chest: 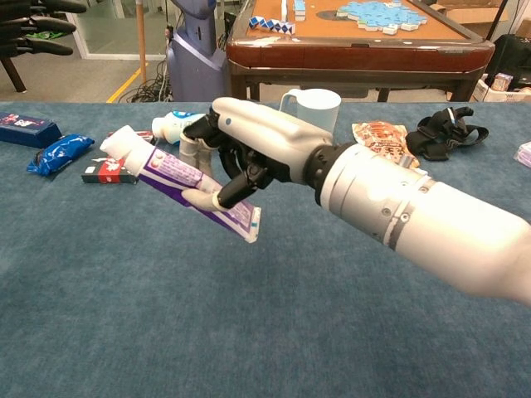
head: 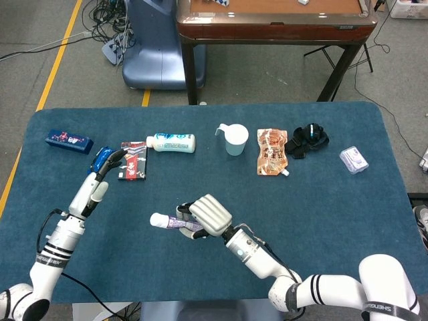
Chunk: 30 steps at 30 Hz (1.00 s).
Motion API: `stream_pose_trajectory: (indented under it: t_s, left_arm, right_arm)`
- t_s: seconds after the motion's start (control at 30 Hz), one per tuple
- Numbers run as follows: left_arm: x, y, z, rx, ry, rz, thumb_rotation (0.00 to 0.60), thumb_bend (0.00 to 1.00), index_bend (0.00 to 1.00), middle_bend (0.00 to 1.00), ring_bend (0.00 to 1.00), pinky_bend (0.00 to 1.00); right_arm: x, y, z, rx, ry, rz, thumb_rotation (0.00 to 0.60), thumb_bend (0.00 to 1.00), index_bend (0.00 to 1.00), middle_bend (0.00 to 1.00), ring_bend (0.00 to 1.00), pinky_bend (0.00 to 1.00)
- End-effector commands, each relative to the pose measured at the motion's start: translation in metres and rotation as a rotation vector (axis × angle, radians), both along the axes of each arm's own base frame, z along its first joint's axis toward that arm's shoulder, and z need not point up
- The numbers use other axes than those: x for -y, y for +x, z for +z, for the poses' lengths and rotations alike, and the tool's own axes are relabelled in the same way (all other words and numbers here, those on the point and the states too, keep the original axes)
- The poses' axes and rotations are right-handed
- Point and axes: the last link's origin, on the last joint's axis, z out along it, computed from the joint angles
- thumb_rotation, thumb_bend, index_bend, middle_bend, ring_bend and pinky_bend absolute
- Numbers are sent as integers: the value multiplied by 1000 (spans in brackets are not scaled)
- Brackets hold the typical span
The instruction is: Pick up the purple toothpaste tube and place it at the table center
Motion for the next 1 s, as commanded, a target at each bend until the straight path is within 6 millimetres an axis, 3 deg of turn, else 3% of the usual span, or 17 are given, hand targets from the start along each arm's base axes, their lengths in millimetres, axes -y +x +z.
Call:
stream_pose_trajectory:
  t_s: [0.03,1.0]
  left_arm:
    - [-3,4,-9,9,21,5,0,28,0,50,48,79]
    - [-2,23,-63,18,28,-44,0,0,0,0,0,57]
  right_arm:
    - [2,7,-4,25,-2,-7,600,802,849,749,694,691]
    - [19,44,-25,61,65,-67,600,807,849,750,698,700]
